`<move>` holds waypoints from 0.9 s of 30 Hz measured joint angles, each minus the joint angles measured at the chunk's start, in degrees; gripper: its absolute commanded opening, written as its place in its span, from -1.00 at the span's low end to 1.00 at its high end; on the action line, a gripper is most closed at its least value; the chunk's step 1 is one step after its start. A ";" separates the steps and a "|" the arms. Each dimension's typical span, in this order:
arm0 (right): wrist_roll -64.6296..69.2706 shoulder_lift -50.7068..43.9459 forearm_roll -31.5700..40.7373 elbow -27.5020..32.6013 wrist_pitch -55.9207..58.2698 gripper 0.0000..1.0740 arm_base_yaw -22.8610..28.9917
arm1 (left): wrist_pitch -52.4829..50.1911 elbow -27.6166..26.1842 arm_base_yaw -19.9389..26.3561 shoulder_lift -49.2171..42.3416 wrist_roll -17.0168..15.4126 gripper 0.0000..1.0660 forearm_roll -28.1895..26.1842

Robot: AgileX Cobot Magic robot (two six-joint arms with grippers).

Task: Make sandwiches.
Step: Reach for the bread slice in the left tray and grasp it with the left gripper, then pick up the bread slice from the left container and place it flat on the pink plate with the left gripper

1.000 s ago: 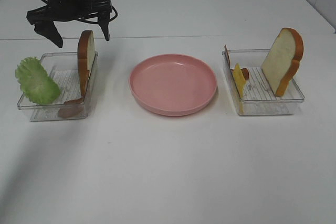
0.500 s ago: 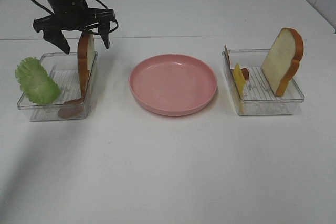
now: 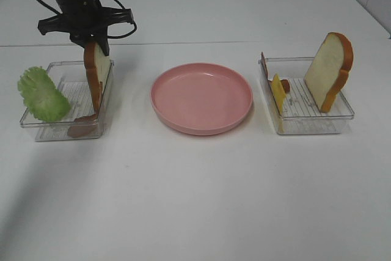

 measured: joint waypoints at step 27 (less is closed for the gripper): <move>0.00 0.00 0.11 0.00 0.00 0.84 0.00 | 5.96 -20.23 -0.17 -4.41 0.06 -1.00 -6.13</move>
